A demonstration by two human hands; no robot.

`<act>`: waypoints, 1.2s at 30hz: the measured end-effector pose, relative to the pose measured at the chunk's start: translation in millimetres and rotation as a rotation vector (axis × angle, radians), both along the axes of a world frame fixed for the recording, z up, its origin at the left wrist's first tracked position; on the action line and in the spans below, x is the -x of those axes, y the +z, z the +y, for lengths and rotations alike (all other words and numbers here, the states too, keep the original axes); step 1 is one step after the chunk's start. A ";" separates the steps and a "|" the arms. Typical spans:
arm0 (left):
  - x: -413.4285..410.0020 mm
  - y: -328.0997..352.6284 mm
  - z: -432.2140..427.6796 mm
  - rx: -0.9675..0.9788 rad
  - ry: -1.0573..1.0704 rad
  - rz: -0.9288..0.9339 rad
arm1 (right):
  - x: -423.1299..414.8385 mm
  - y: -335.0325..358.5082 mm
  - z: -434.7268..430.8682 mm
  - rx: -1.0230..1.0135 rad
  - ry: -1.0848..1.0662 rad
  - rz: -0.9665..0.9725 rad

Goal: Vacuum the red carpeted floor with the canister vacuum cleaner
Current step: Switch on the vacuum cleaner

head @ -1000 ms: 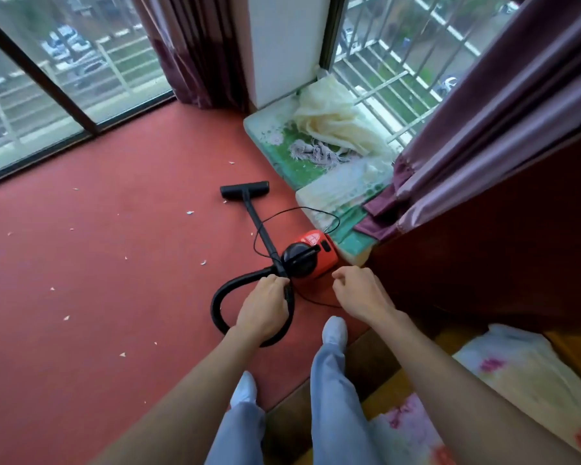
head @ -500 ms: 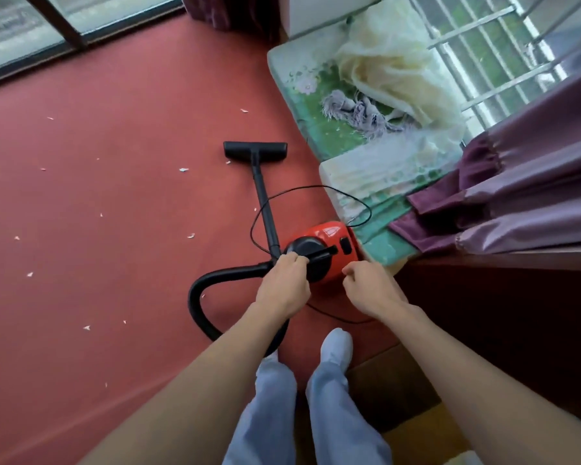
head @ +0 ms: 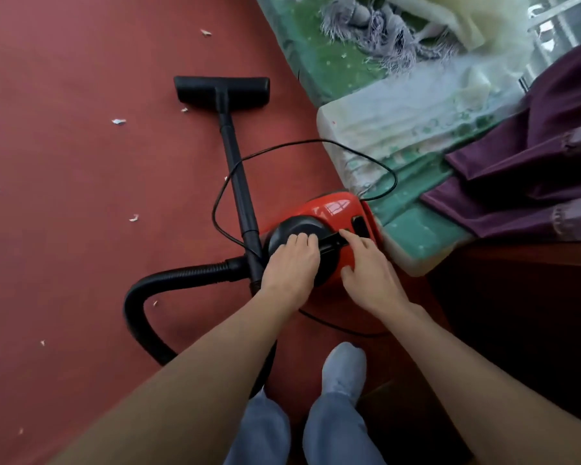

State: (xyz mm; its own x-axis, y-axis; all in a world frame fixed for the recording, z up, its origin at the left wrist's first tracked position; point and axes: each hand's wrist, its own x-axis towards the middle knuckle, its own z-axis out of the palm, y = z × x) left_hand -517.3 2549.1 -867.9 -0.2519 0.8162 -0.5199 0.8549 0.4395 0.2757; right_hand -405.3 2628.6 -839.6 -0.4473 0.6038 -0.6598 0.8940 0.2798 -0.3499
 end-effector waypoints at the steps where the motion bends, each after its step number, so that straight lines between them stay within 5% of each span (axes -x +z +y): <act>1: 0.6 -2.8 0.0 -0.023 -0.002 0.010 | -1.7 -3.3 -1.5 -0.021 -0.008 0.014; 13: 55.8 6.7 -17.7 0.095 -0.110 -0.099 | 18.4 -4.3 -34.0 0.008 -0.043 0.067; 22: 96.3 12.0 -46.7 0.099 -0.206 0.108 | 47.4 -32.1 -67.0 0.182 -0.089 0.119; 36: 58.0 -33.7 -44.3 -0.018 0.179 0.173 | 70.3 -64.7 -80.1 0.075 -0.178 0.095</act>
State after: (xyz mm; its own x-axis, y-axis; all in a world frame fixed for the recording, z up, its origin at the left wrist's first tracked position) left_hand -575.3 2504.7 -901.6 -0.4771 0.7597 -0.4419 0.7993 0.5841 0.1410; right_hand -475.6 2548.5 -904.3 -0.4005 0.6296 -0.6658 0.8889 0.0906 -0.4490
